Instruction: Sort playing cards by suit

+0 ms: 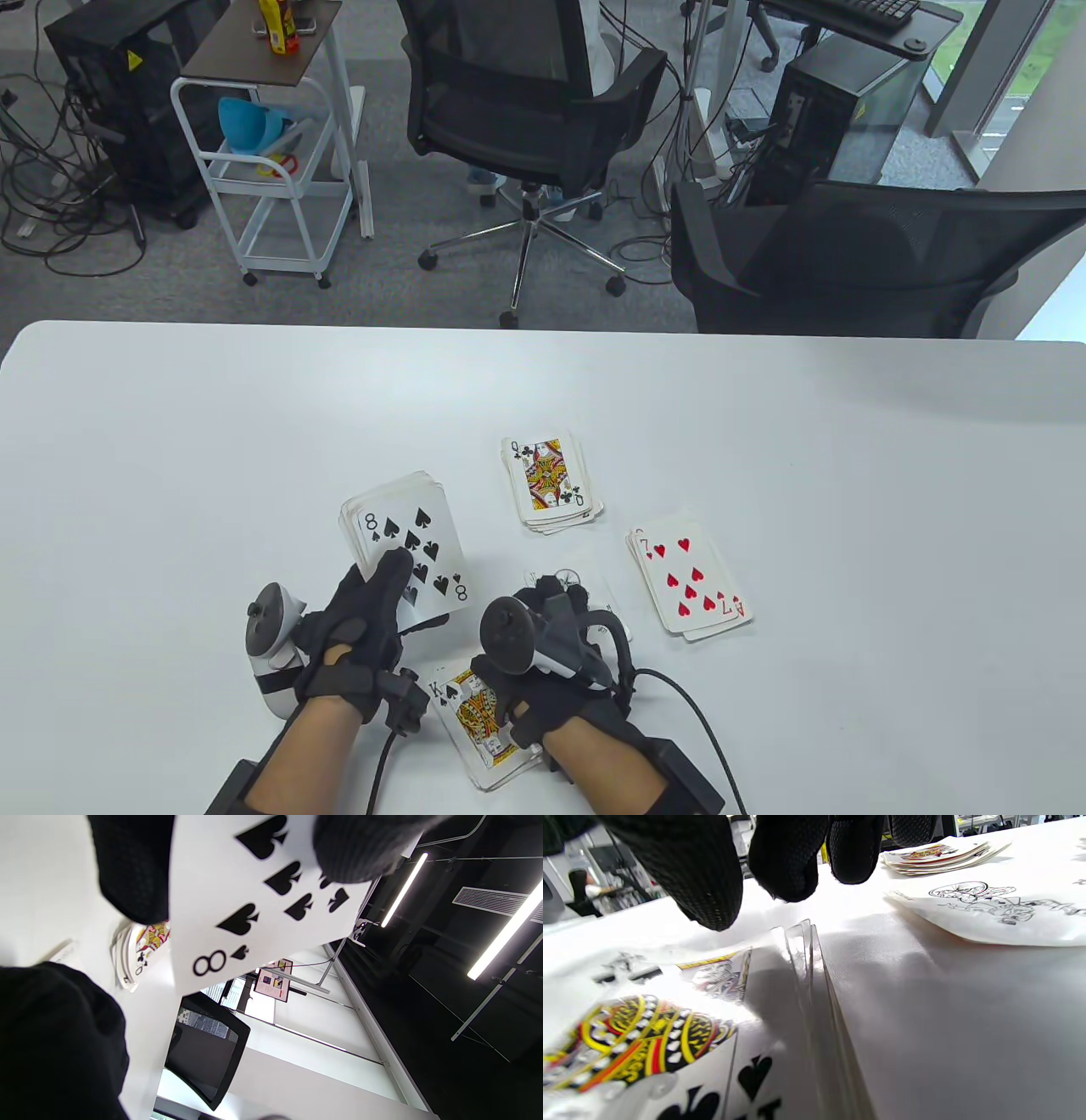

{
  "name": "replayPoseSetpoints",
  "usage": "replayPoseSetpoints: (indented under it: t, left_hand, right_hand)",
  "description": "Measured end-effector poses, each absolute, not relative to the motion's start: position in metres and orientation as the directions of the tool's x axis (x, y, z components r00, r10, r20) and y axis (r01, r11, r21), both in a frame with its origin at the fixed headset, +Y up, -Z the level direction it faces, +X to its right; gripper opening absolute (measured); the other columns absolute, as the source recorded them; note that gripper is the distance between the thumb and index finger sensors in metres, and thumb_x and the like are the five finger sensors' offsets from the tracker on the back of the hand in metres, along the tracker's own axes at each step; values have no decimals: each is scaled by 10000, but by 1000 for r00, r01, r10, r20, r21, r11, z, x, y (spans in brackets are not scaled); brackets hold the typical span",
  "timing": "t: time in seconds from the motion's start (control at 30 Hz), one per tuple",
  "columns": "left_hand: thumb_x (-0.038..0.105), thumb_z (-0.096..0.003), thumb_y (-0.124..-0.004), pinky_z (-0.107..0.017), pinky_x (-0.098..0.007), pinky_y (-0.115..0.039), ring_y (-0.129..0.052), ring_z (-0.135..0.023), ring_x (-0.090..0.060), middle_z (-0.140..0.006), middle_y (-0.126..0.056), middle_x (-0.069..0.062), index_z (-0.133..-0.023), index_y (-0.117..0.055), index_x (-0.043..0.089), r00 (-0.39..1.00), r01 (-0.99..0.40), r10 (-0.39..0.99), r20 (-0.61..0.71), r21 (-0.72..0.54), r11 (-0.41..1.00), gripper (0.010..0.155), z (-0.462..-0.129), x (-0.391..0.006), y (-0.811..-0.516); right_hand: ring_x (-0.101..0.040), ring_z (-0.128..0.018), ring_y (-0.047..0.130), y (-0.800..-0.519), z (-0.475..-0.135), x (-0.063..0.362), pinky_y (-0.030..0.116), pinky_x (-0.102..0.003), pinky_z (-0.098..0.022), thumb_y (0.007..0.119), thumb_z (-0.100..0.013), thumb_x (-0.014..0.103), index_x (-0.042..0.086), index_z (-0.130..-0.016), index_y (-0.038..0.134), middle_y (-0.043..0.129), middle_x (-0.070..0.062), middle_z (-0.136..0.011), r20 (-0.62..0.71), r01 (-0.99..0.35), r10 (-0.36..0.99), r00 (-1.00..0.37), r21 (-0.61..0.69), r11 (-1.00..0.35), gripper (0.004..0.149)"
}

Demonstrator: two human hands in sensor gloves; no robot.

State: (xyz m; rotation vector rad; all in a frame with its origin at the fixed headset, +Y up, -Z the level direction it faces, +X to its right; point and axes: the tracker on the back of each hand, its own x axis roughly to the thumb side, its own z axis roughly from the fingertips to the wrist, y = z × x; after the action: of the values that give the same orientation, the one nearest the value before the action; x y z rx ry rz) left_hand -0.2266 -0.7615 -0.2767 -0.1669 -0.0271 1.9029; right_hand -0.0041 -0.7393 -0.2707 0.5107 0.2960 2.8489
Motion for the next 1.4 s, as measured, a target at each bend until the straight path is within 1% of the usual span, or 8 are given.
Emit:
replayPoseSetpoints:
  t: [0.1,0.23,0.3,0.4,0.53,0.8,1.17,1.4]
  left_hand:
    - [517,-577,-777,-491,-385,-934,-980,-784,-283,-957,-867,-7,-1024,-677,249,-321,-937,941,-106,-110,-332,531,-276,-224,-762]
    - [515,-581,-757,-481,-400,-942,-964,-801,-295,-977,-842,-18,-1041,-650,260,-310,-934,943,-121,-147,-326,537,-276,-219,-763]
    - [511,-584,-753,-430,-411,-975,-955,-810,-309,-986,-831,-36,-1054,-633,268,-318,-924,939,-130,-180,-338,542,-276,-214,-763]
    - [509,-583,-761,-413,-414,-981,-957,-810,-313,-985,-834,-34,-1054,-635,269,-300,-921,948,-107,-228,-317,543,-274,-207,-760]
    - [503,-579,-778,-449,-420,-962,-957,-815,-309,-987,-838,-23,-1048,-647,271,-238,-922,968,-74,-296,-249,539,-274,-199,-756]
    - [478,-571,-823,-456,-421,-960,-970,-806,-300,-970,-869,7,-1034,-678,275,-163,-905,982,-96,-382,-188,526,-276,-190,-760]
    - [493,-548,-876,-437,-385,-972,-1028,-735,-275,-899,-944,17,-991,-746,251,-125,-898,988,-87,-413,-150,521,-275,-185,-759]
    - [547,-555,-839,-446,-388,-959,-1022,-734,-282,-893,-943,9,-994,-738,240,-146,-896,984,-101,-408,-175,545,-275,-186,-762]
  right_hand:
    - [-570,-1002,387,-730,-272,9,308,-755,-661,872,-547,459,60,-744,856,617,-262,-1019,303,-288,333,-893,184,-940,445]
    - [-564,-992,430,-715,-275,30,339,-750,-659,795,-565,482,60,-724,870,654,-255,-999,299,-456,443,-845,30,-889,457]
    - [-562,-991,435,-711,-275,38,340,-750,-658,785,-565,482,63,-731,869,655,-249,-1001,304,-528,494,-814,-34,-849,459]
    - [-554,-989,455,-706,-272,47,349,-748,-659,772,-565,485,67,-764,859,655,-242,-1007,338,-634,564,-754,-144,-760,470]
    - [-544,-992,465,-703,-268,51,355,-746,-662,754,-559,504,75,-840,809,647,-229,-1017,376,-735,642,-669,-202,-647,516]
    - [-541,-994,461,-705,-267,48,357,-747,-661,760,-548,540,73,-941,692,591,-233,-1046,377,-754,663,-647,-188,-629,614]
    - [-519,-964,578,-703,-263,46,425,-733,-663,858,-504,524,79,-743,772,690,-199,-983,402,-776,668,-626,-234,-586,513]
    - [-494,-953,635,-702,-262,46,458,-722,-669,836,-525,428,45,-732,796,733,-184,-961,438,-811,688,-579,-223,-541,437]
